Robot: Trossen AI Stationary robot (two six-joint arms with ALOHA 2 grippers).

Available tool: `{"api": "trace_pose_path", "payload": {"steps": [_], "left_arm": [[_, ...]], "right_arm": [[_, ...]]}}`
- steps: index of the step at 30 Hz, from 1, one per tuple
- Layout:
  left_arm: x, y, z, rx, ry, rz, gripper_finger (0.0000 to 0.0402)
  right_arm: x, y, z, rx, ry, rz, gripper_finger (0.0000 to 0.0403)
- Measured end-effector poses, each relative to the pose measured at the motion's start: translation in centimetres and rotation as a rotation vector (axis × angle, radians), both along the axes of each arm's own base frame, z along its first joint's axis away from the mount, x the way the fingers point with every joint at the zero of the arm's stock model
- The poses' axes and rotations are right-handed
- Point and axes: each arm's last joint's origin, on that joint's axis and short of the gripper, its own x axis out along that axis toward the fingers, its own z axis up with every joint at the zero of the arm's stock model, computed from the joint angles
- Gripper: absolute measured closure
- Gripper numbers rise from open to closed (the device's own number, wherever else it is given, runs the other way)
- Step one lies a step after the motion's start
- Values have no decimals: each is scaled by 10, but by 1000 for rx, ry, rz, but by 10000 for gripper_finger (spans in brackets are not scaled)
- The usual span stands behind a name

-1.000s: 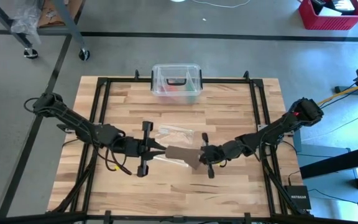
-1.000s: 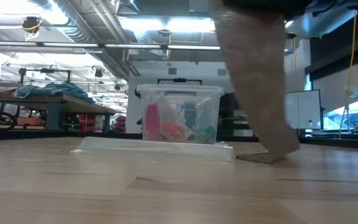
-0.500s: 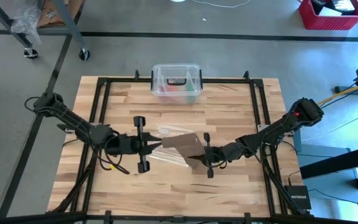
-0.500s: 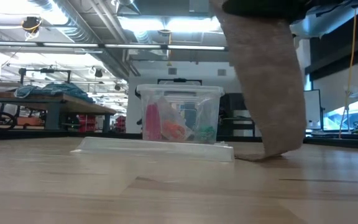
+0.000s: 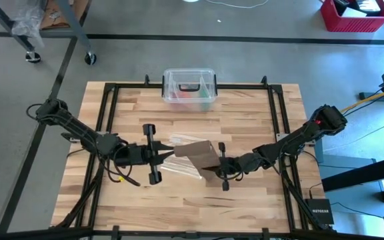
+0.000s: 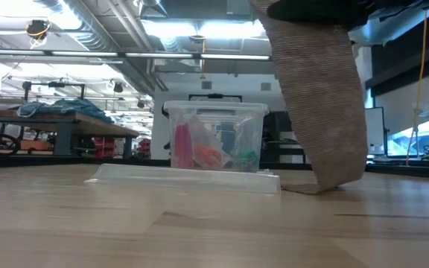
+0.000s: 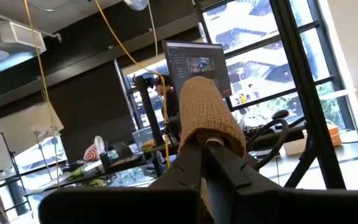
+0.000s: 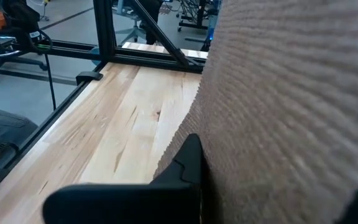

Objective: Roll bandage
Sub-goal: Roll the brown bandage

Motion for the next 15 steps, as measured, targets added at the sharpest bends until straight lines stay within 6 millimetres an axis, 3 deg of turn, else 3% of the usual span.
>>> {"api": "trace_pose_path", "payload": {"steps": [6,11,15], "left_arm": [[-1,1,1,42,6,29,402],[-1,8,0,66,57,205,402],[6,13,-5,71,93,243,402]], "right_arm": [[-3,8,2,79,-6,16,400],[-19,51,18,31,-28,114,399],[-25,77,47,-78,-105,146,399]]}}
